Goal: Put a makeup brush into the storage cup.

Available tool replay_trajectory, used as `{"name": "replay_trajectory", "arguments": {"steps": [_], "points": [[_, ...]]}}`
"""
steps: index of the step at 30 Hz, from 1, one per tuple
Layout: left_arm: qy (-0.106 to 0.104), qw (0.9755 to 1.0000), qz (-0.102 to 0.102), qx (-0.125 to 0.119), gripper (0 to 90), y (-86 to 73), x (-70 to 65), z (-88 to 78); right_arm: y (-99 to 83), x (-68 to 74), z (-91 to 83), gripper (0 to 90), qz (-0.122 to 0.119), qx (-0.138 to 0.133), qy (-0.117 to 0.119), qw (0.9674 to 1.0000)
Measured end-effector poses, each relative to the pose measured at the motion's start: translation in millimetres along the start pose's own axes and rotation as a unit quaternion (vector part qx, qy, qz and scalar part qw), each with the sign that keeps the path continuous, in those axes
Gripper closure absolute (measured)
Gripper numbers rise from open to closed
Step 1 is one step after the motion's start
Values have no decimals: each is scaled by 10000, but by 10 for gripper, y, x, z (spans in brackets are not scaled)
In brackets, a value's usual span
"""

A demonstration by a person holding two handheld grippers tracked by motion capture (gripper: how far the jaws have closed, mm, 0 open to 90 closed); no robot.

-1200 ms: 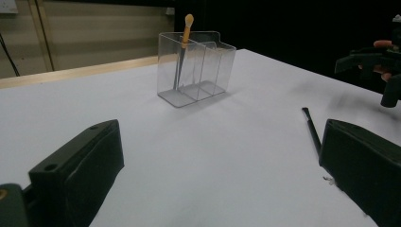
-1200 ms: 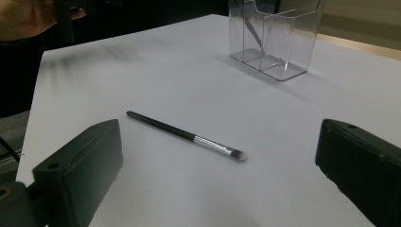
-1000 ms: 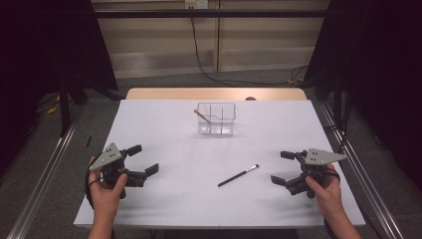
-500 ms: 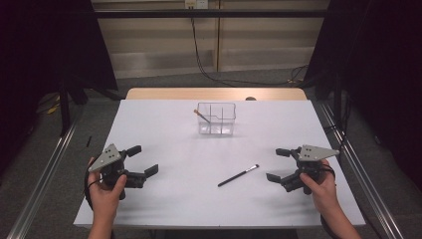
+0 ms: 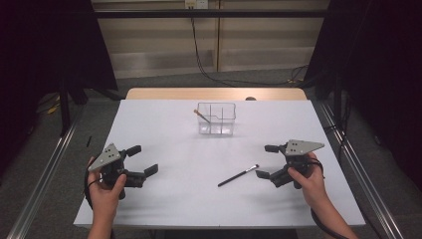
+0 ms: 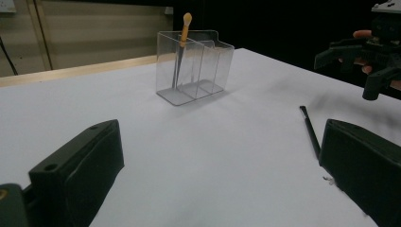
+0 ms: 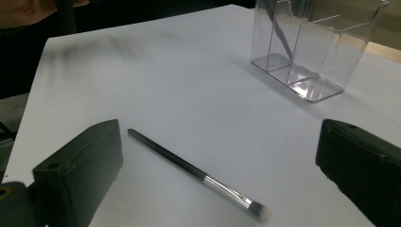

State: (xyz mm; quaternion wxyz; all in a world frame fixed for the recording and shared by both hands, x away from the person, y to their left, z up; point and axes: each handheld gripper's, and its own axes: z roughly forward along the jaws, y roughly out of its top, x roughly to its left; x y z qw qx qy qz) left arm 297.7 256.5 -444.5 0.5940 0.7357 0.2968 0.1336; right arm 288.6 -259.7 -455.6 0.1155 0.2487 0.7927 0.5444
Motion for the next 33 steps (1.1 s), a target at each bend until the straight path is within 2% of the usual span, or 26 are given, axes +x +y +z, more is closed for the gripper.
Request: {"name": "replay_trajectory", "arguments": {"steps": [8,21,27,33], "points": [[38,10000,11,-1,6,2,-5,-15,68,-16,116,10,-65,87,74,9999],[-4,10000,23,-5,6,10,3,-4,144,-26,284,9,-156,430,255,9986],[0,10000,10,19,6,-1,6,-2,162,-56,332,9,-182,687,298,9970],[-11,10000,11,37,6,-2,3,8,200,-95,380,10,-175,1103,338,9932]]}}
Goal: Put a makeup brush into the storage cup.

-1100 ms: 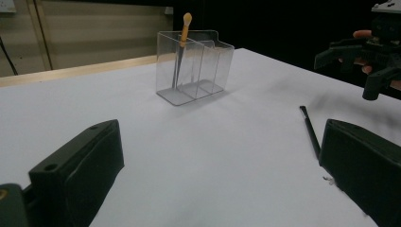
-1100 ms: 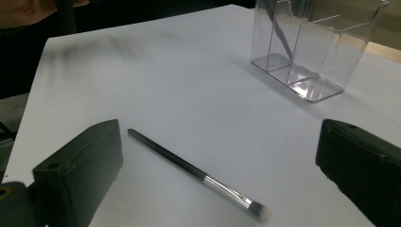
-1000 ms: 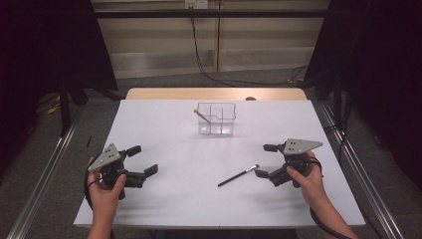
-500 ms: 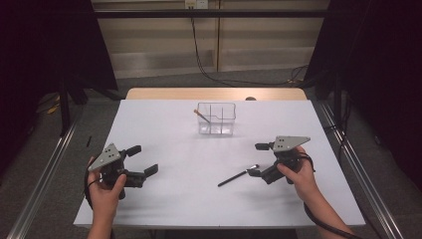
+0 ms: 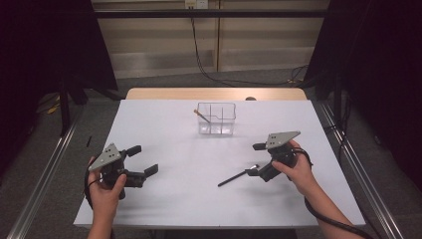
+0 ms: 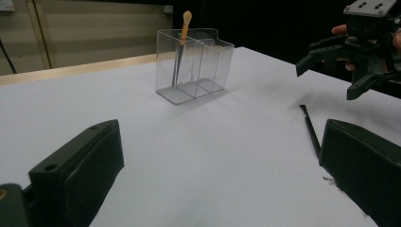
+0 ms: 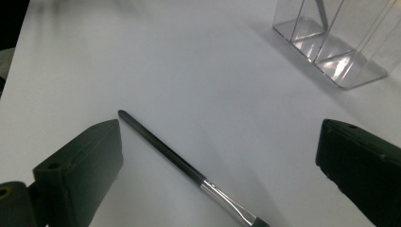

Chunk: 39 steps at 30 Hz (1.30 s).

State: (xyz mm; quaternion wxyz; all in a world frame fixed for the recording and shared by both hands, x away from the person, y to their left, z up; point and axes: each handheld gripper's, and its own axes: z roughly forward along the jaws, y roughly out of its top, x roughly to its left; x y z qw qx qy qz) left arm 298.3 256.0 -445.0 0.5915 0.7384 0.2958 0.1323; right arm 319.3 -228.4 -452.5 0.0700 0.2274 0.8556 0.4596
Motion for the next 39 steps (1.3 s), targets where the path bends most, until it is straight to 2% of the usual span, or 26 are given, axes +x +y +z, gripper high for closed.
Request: {"name": "replay_trajectory", "arguments": {"steps": [3,7,12,16,19,24,32,35,39], "points": [[6,10000,-1,7,6,-2,-1,4,14,-16,22,13,-19,275,-1,9996],[19,10000,16,14,6,1,0,5,24,-6,66,12,-80,721,45,9974],[20,10000,8,14,6,0,-7,16,41,-19,103,12,-194,1188,15,9927],[9,10000,5,21,6,2,-11,24,70,-46,105,27,-243,1580,-58,9871],[12,10000,19,27,6,3,-9,27,84,-61,102,42,-248,1702,-70,9851],[17,10000,26,38,6,2,-5,28,97,-80,113,87,-284,2006,-78,9792],[22,10000,32,54,6,-1,-4,32,94,-85,149,145,-338,2352,-73,9713],[32,10000,20,36,6,3,-6,31,95,-97,158,171,-313,2520,-81,9672],[38,10000,37,12,6,4,-2,31,90,-111,175,214,-324,2588,-86,9654]]}}
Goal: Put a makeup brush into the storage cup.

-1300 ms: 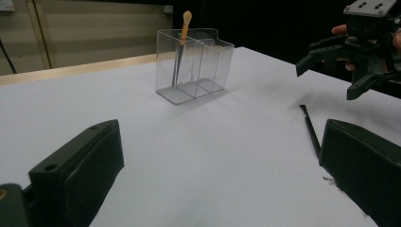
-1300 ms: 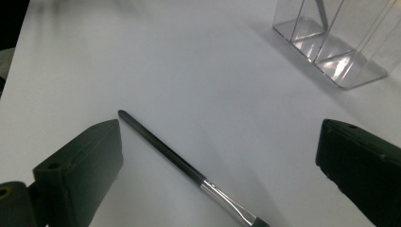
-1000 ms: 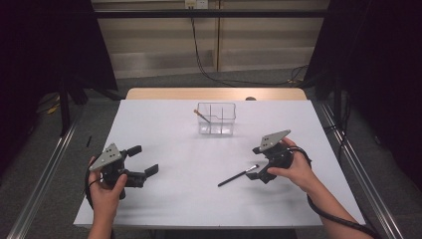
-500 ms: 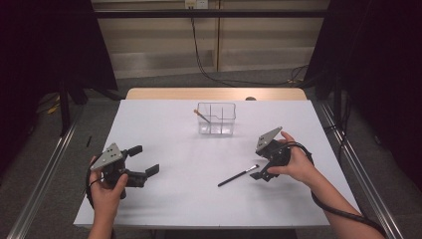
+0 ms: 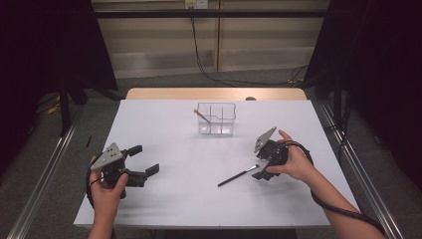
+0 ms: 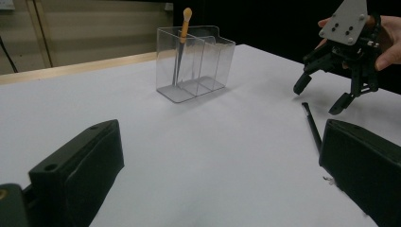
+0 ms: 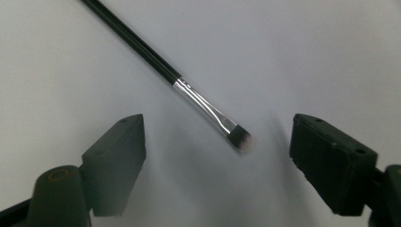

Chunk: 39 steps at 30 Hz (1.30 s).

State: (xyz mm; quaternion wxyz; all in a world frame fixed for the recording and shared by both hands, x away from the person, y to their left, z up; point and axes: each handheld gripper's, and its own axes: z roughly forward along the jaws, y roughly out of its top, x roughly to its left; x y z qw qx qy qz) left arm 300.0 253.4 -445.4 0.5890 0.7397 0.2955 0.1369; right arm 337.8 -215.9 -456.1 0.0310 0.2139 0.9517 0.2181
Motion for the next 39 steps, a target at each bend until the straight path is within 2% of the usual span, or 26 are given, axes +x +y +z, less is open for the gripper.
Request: {"name": "replay_trajectory", "arguments": {"steps": [3,13,17,20,23,24,26,32,33,35,39], "points": [[1,10000,-4,13,6,0,2,-2,14,13,26,247,-88,94,1,9999],[2,10000,-7,26,6,-2,9,1,49,24,58,335,-74,302,35,9995],[-11,10000,-13,26,6,-1,0,13,56,45,31,517,-137,331,65,9993],[-23,10000,13,40,6,3,-4,14,75,71,26,588,-206,390,94,9990],[-20,10000,21,44,6,5,-10,17,93,79,20,741,-267,471,99,9985],[-18,10000,23,47,6,5,-10,17,104,93,19,743,-240,524,96,9983],[-19,10000,9,37,6,5,-13,19,112,96,24,756,-343,540,91,9979],[-24,10000,31,50,6,8,-11,18,124,126,13,900,-275,625,104,9976],[-20,10000,30,45,6,8,-13,21,115,124,15,900,-241,698,59,9973],[-37,10000,40,48,6,9,-16,23,100,121,8,900,-166,670,80,9976],[-35,10000,54,68,6,10,-16,29,107,133,12,900,-272,673,19,9974]]}}
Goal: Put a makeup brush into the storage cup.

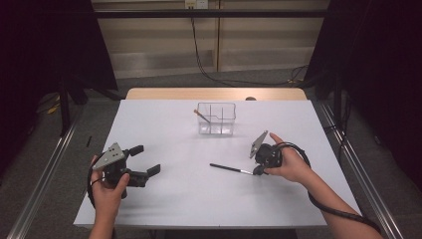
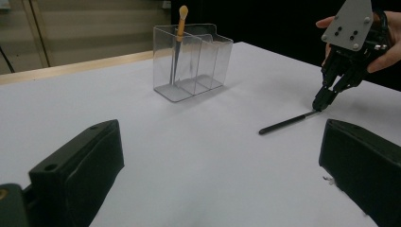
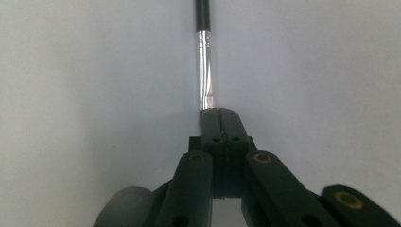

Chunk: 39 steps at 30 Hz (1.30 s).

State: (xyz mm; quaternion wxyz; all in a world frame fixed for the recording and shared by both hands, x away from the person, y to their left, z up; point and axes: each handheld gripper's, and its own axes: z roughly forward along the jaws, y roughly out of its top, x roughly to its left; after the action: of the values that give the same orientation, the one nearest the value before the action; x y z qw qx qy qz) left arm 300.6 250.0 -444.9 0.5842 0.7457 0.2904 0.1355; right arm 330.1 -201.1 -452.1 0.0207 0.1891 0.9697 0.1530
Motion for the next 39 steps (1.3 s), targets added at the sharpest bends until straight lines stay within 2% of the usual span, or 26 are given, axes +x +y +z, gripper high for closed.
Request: {"name": "replay_trajectory", "arguments": {"steps": [4,6,9,11,16,19,22,23,24,25,27,33,35,37,38,39], "points": [[2,10000,-3,-5,6,-1,4,-7,14,0,-1,900,0,50,-1,10000],[24,10000,-13,-1,7,-4,8,-11,17,7,-12,827,61,27,-1,10000],[6,10000,-49,1,7,-11,9,-4,45,21,-77,795,160,-255,89,9995],[-6,10000,-38,16,7,-8,2,6,96,36,-109,749,184,-351,34,9992],[-21,10000,-39,20,8,-6,-1,9,243,83,14,705,107,-316,56,9994],[-7,10000,-48,-3,8,-12,15,-6,270,88,73,717,118,-268,81,9995],[-10,10000,-45,24,9,-21,19,-5,291,91,107,735,-24,-175,-15,9998],[-17,10000,-58,32,9,-24,18,-1,298,84,107,758,-19,-138,-1,9999],[-11,10000,-58,45,9,-25,15,4,303,96,108,820,-17,-131,23,9999],[-18,10000,-51,47,9,-24,9,8,307,110,108,841,-18,-123,79,9999],[-35,10000,-41,40,9,-23,-2,18,304,118,110,842,-103,-129,34,9999],[-73,10000,-38,36,9,-12,-29,28,309,121,104,844,74,-114,12,9999],[-79,10000,-16,59,9,-8,-29,27,296,115,93,844,138,-109,60,9998],[-101,9999,-27,37,9,-4,-30,31,287,118,75,844,200,-145,210,9995],[-83,10000,-15,51,9,1,-33,34,285,124,62,844,242,-126,197,9994],[-110,9999,-22,53,9,2,-34,37,276,112,48,844,172,-114,204,9996]]}}
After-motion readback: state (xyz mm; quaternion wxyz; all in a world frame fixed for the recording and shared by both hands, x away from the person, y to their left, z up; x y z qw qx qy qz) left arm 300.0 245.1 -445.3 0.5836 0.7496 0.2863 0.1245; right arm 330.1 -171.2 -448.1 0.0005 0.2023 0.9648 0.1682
